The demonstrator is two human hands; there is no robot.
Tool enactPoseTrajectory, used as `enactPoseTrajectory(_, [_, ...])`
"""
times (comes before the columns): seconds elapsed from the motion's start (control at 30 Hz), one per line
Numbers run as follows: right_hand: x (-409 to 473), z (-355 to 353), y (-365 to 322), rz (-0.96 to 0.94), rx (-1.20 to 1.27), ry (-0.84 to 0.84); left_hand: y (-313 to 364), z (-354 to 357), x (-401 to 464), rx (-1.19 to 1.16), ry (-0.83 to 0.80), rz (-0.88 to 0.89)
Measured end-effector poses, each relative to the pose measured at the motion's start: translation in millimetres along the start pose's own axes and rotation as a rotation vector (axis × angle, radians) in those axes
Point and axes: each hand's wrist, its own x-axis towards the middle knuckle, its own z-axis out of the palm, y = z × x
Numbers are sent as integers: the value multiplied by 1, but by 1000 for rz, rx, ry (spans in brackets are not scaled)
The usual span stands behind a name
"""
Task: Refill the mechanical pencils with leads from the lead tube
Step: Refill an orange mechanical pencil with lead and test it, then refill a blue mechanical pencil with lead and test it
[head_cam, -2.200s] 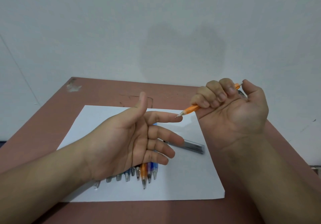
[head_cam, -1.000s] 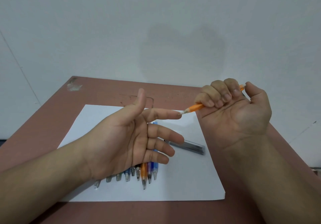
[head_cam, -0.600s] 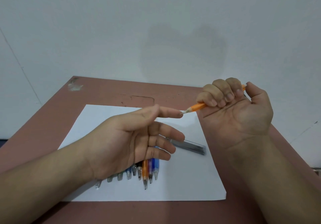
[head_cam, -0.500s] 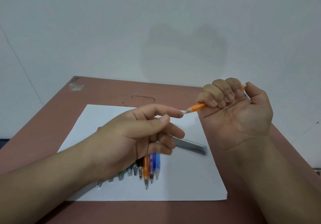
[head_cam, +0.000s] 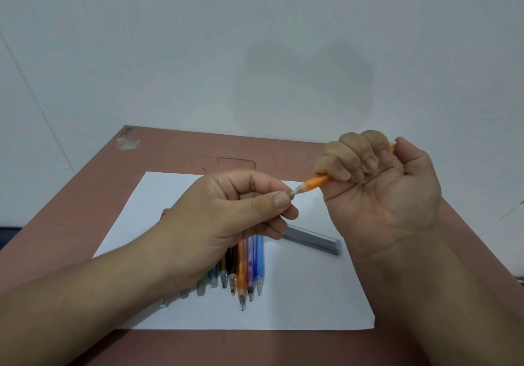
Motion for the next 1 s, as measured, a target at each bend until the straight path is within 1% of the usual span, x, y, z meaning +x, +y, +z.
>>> enactPoseTrajectory(0.13, [0, 3, 3, -29, -46, 57, 0, -1, 0, 37, 12, 5])
enactPoseTrajectory(0.23, [0, 4, 5, -33, -82, 65, 0, -1, 2, 72, 39, 13])
enactPoseTrajectory(0.3, [1, 6, 7, -41, -159, 72, 0, -2, 3, 107, 61, 23])
enactPoseTrajectory(0.43, [2, 10, 17, -10, -458, 190, 3, 0, 1, 251, 112, 40])
enactPoseTrajectory(0.47, [2, 8, 19, 1, -607, 216, 4, 0, 1, 310, 131, 41])
enactPoseTrajectory(0.53, [-1, 6, 23, -3, -988, 276, 5, 0, 1, 475, 170, 40])
enactPoseTrajectory(0.57, [-2, 6, 24, -7, -1091, 288, 5, -1, 1, 559, 176, 40])
enactPoseTrajectory(0.6, [-2, 5, 24, 8, -1109, 292, 4, -1, 2, 622, 173, 41])
enactPoseTrajectory(0.67, [-2, 7, 21, 32, -1097, 304, 6, 0, 2, 700, 156, 63])
enactPoseTrajectory(0.77, [-2, 13, 9, 22, -1199, 358, 10, 4, 4, 777, 98, 92])
enactPoseTrajectory(0.9, [-10, 30, -23, 13, -1479, 409, 17, 14, 7, 958, -57, 155])
enactPoseTrajectory(1.0, [-29, 37, -53, 30, -1753, 418, 21, 34, 11, 1067, -172, 156])
